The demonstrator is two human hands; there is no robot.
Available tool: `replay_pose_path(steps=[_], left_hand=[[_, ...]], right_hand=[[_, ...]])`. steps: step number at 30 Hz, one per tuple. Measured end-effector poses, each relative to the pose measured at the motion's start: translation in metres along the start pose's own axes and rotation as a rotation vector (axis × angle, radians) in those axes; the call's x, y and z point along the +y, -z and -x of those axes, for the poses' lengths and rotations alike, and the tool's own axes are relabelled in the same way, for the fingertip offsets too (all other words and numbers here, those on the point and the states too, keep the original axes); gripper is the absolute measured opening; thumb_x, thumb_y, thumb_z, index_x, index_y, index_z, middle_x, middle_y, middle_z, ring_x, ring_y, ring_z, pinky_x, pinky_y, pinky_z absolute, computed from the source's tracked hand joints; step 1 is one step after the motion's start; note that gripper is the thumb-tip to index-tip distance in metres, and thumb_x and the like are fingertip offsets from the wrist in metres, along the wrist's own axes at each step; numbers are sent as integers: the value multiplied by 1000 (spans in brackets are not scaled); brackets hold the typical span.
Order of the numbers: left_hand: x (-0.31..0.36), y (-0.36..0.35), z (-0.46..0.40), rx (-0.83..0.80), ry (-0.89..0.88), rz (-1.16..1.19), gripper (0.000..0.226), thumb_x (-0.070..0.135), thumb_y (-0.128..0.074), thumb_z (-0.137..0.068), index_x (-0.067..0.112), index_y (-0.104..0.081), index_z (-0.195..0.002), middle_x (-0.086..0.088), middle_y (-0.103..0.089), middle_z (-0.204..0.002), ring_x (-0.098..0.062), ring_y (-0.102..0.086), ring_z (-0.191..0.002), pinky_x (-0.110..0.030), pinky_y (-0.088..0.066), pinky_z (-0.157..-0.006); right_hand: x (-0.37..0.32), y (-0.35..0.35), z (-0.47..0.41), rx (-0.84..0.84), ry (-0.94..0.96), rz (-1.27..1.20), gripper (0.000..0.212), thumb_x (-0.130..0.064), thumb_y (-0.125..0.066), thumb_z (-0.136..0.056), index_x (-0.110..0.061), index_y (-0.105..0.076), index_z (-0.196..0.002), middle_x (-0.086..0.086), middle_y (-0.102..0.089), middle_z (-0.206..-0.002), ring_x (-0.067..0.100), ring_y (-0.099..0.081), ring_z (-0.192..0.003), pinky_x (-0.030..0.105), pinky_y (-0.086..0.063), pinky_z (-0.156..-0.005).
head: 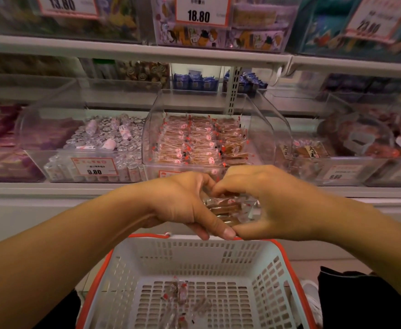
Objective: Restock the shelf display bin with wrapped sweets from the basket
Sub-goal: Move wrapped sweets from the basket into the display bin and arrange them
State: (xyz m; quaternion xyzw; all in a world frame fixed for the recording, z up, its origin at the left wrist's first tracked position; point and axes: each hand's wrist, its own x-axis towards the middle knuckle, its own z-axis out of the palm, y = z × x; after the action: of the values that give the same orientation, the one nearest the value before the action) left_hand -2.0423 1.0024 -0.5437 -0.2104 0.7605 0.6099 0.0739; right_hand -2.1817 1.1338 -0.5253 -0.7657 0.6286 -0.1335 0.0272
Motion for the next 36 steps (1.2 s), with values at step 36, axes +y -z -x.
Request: replay_pose_path(steps=[36], left_hand=[[-2,59,-42,681,-454,-103,14,34,-48,-99,30,-61,-96,10,-69,-90,-2,-65,-79,-23,-49,-66]], right_hand=[[105,54,-110,-613,-355,420,33,-33,-70,-86,-15,-59,-111,4,-58,-106,19,-56,-89,32,-48,-73]])
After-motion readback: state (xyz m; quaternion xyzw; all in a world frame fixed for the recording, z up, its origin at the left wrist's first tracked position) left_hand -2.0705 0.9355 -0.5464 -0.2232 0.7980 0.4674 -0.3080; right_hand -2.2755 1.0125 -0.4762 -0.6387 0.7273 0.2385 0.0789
